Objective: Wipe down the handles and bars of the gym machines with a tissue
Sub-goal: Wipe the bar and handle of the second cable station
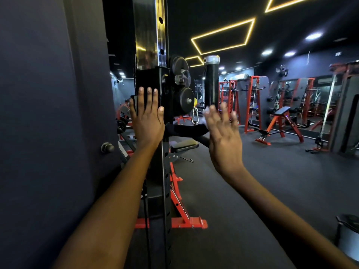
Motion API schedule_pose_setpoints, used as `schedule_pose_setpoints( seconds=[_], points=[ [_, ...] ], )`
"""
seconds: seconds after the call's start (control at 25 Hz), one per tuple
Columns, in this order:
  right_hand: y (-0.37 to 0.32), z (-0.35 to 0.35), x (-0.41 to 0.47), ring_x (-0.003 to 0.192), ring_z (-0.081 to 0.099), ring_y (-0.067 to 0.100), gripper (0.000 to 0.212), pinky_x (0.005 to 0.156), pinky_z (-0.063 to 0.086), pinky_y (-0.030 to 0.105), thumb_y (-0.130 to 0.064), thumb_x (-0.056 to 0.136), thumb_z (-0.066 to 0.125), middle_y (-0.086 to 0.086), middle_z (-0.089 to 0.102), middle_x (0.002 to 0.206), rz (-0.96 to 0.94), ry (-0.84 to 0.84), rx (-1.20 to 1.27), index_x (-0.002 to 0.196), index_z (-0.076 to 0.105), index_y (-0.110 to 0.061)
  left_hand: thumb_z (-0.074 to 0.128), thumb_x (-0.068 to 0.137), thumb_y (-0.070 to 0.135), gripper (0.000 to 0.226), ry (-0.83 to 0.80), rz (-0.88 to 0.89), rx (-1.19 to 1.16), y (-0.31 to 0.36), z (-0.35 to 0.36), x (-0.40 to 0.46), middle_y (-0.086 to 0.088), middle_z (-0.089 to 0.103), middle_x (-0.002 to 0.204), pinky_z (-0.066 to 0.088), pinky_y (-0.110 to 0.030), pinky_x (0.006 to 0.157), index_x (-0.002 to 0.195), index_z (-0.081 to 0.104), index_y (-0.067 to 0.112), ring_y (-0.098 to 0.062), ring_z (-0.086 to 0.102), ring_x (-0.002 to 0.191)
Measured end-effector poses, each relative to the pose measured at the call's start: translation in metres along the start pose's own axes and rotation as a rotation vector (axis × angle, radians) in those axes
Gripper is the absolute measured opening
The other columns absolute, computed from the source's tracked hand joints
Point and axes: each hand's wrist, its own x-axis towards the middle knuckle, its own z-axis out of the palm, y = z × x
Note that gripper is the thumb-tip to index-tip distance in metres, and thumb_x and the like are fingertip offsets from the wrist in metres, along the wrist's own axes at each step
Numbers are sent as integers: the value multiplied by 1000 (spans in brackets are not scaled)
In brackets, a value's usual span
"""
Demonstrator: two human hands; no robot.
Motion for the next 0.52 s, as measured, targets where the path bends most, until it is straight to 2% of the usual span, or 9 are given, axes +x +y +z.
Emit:
schedule_pose_setpoints(
  seconds=[0.04,0.08,0.16,0.2,0.28,0.32,0.4,0.48,0.52],
  points=[
    [12,15,-3,140,20,30,67,119,4,34,19,74,37,15,42,143,-147,-72,-173,137,40,-2,18,105,35,53,-4,-3,-4,0,0,0,2,6,162,-20,-40,113,154,6,21,-19,-11,148],
    [13,26,-6,136,25,42,63,119,6,43,16,74,36,17,46,140,-204,-137,-275,134,45,-1,18,104,35,53,-7,-6,-7,0,0,-1,2,7,162,-19,-40,114,154,6,21,-19,-11,148],
    [-10,37,-4,122,34,60,49,112,21,57,5,80,33,19,58,126,-151,-240,-416,121,59,1,19,104,35,52,-4,-2,-21,-1,0,-1,2,9,162,-15,-41,116,154,9,21,-19,-9,148],
    [-27,35,2,119,33,65,47,106,26,64,-1,81,30,21,61,121,-110,-305,-442,116,61,2,21,104,34,52,7,6,-37,-2,0,-1,2,10,162,-13,-41,117,154,12,21,-19,-7,149],
    [-45,23,11,118,28,68,54,99,26,71,-7,77,24,23,61,118,-87,-333,-394,115,61,5,27,104,32,51,51,17,-89,-2,-1,0,-1,9,162,-8,-40,117,153,19,22,-21,-2,149],
    [-46,16,15,122,28,65,56,101,24,71,-9,76,24,22,60,121,-118,-294,-334,116,61,3,29,103,31,51,81,2,-128,-2,-1,1,-4,8,162,-5,-40,118,152,22,22,-22,0,149],
    [-43,13,27,128,38,48,48,104,29,59,-9,79,33,18,58,126,-236,-261,-308,117,61,-1,30,101,31,54,133,-73,-189,0,-2,3,-9,5,162,3,-42,119,153,20,17,-25,0,148],
    [-43,17,51,115,57,33,32,93,47,40,-11,79,60,15,65,113,-230,-317,-362,110,64,-5,31,100,32,60,117,-115,-176,2,-1,2,-13,3,161,4,-42,120,153,13,10,-26,-2,148],
    [-46,21,64,106,61,28,28,84,50,34,-11,80,65,12,67,107,-147,-439,-411,107,64,-6,33,100,33,63,102,-131,-157,3,0,1,-15,1,161,2,-41,120,153,11,8,-27,-4,148]
  ],
)
